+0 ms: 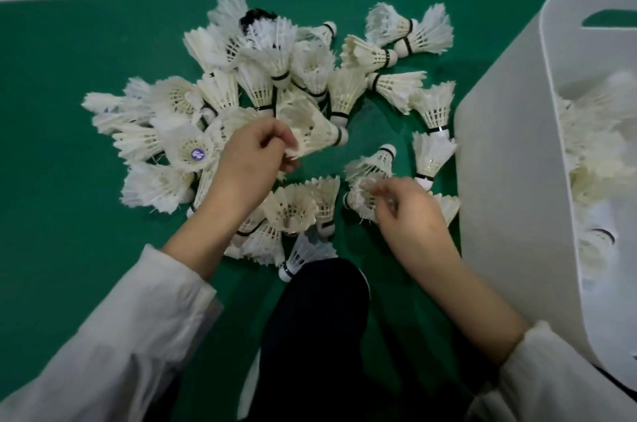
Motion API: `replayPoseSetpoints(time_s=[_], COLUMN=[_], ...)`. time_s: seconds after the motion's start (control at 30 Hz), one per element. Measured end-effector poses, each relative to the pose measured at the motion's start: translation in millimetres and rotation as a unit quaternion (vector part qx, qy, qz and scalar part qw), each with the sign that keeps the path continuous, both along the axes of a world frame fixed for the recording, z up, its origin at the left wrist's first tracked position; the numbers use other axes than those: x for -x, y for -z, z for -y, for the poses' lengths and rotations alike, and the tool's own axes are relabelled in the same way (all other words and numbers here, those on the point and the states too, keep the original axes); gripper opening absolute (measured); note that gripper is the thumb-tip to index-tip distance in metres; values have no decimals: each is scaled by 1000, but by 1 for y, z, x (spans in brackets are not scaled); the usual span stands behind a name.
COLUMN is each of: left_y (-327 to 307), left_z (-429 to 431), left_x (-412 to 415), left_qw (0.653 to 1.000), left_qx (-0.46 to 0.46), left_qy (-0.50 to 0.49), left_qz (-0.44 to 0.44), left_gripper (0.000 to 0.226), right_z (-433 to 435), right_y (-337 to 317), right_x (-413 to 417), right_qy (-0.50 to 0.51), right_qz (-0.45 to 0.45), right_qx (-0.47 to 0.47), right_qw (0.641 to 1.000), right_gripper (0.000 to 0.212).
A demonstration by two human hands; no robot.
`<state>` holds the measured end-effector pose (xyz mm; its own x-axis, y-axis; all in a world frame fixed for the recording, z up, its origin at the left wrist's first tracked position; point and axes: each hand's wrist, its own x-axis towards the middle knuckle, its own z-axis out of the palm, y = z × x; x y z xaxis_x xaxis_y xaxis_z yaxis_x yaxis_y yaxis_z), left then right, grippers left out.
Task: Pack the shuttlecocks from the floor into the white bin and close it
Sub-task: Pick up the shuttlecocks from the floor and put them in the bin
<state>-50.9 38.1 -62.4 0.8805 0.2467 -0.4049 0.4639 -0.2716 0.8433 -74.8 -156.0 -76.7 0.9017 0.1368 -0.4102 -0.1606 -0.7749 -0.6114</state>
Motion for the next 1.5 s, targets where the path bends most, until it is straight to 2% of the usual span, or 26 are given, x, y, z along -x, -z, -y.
replayPoseSetpoints(time_s=[0.1, 0.17, 0.23, 0.33, 0.43, 0.5, 0.67, 0.8, 0.93, 1.07, 1.17, 1.27, 1.37, 1.5], left_y=[1, 1, 0, 3, 13, 17, 19, 21, 25, 21, 11, 0, -11, -25], left_z=[-3, -3, 0, 15, 29, 31, 30, 30, 32, 30, 21, 14, 12, 16], left_x=[-5, -2, 1, 4, 5, 5, 3, 5, 5, 7, 7, 5, 2, -2], left_qw=[999, 998, 980, 934, 903, 894, 889, 901, 916, 925, 932, 936, 942, 962], left_qx=[38, -4, -103, -217, -292, -316, -317, -287, -239, -242, -248, -256, -252, -203], left_qy=[-16, 51, 164, 282, 316, 318, 331, 323, 316, 290, 263, 242, 218, 175], left_qz=[-26, -41, -56, -35, -21, -8, -22, -39, -64, -35, -4, 18, 30, 58], left_gripper=[34, 37, 48, 63, 62, 61, 65, 69, 57, 46, 41, 42, 42, 35], right_z=[-4, -4, -5, -5, -4, -4, -5, -6, -5, -6, -5, -7, -9, -10], right_y=[-6, -8, -7, -4, -3, -2, -1, -2, 0, 1, 0, -4, -12, -30], right_x=[-1, -2, -3, -5, -5, -5, -4, -2, 0, -5, -8, -12, -17, -29], right_qy=[-15, -31, -55, -82, -95, -98, -101, -96, -124, -128, -101, -95, -87, -76], right_qz=[-65, -78, -54, 29, 85, 108, 133, 163, 159, 87, 65, 51, 57, 94], right_qx=[5, 16, 45, 97, 147, 153, 142, 129, 133, 126, 74, 50, 32, 5], right_qw=[998, 996, 996, 991, 981, 977, 976, 973, 970, 980, 990, 993, 994, 993], right_gripper=[46, 59, 53, 28, 24, 25, 28, 27, 27, 25, 18, 21, 23, 20])
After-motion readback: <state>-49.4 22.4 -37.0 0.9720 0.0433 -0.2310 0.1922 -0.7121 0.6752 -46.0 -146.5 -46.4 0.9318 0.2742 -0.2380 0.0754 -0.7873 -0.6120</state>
